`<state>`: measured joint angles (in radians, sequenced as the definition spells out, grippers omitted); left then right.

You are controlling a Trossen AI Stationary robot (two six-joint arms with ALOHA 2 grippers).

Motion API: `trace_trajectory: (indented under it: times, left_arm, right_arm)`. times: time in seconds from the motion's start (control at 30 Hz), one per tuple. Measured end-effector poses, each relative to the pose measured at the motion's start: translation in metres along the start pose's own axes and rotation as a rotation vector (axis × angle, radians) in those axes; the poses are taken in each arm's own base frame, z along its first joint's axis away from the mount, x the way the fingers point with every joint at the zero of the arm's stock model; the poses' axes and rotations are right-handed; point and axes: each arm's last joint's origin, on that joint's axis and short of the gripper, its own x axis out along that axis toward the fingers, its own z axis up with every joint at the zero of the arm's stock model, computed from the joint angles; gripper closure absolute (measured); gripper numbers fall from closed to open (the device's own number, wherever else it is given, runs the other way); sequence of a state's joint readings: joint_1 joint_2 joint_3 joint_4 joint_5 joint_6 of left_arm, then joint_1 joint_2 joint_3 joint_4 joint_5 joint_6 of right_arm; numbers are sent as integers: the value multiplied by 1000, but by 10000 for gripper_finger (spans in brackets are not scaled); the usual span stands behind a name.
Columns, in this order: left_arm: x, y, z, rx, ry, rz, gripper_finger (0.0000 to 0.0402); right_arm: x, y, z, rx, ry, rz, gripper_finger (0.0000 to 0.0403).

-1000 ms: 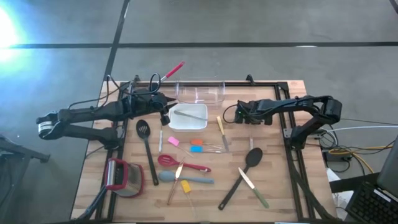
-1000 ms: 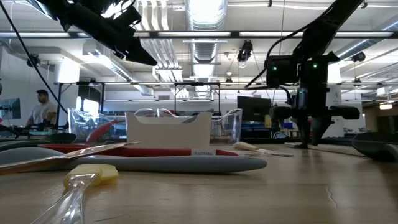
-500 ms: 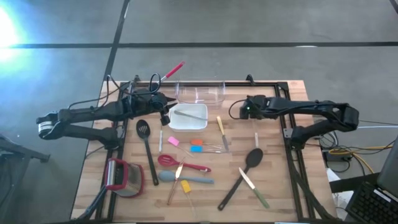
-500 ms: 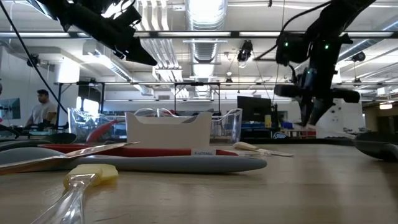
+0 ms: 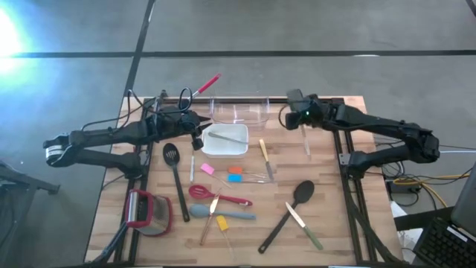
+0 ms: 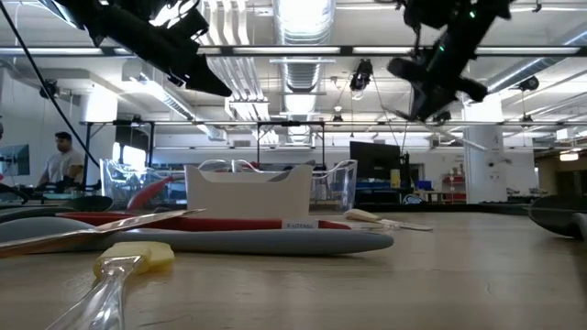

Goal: Pick & Place Kitchen Items
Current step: Put the gray spatula into the right transparent bin

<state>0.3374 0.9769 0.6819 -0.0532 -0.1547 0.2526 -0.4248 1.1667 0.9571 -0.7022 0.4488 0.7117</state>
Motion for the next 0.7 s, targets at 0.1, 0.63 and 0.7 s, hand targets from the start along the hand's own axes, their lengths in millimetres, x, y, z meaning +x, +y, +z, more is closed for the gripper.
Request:
trace_trajectory:
  times: [0.1,0.63,0.7]
  left_arm:
    - [-2,1,2,-5,-12,3,314]
    - [-41,11,17,-175,-176,33,314]
    - [-43,12,19,-213,-192,32,314]
  right_arm:
    - [-11,14,25,-141,-55,36,353]
    - [44,95,113,-1032,85,-78,353]
    - [57,104,117,-1092,131,-86,353]
